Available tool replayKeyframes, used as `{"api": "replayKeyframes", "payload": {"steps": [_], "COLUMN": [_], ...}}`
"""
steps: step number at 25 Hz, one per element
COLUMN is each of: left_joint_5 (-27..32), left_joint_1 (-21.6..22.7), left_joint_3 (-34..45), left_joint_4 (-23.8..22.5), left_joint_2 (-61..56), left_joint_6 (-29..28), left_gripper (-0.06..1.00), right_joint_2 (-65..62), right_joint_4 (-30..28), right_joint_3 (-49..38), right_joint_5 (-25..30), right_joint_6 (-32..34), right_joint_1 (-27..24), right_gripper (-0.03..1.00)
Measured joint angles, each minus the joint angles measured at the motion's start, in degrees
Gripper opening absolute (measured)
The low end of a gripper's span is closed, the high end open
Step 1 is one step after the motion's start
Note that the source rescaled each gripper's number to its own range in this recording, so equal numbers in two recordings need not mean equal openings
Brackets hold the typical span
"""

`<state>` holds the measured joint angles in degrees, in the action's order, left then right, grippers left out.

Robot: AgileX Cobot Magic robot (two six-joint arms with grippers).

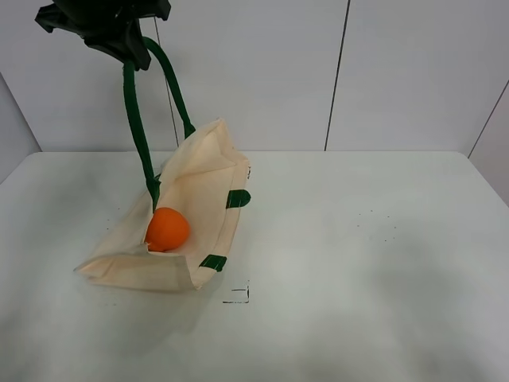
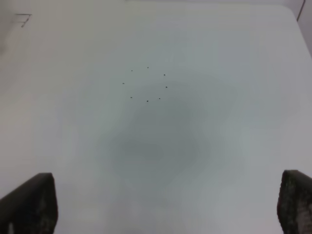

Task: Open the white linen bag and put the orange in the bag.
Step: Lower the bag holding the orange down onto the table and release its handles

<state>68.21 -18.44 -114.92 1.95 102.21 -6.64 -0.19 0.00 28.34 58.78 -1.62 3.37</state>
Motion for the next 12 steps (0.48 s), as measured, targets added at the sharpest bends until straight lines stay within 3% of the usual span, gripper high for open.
{"api": "replayKeyframes", "payload": {"steps": [12], "left_joint_5": [-0.2], "left_joint_1": [0.0], "left_joint_3": [0.0], "left_joint_4": [4.3], "left_joint_2": [14.8], "left_joint_6": [1.5], "left_gripper": [0.0], "right_joint_2": [0.0], "right_joint_4": [0.0], "right_joint_3": [0.0], "right_joint_5": [0.0], "right_joint_6": [0.0], "right_joint_1": [0.0], "right_gripper": [1.0]}}
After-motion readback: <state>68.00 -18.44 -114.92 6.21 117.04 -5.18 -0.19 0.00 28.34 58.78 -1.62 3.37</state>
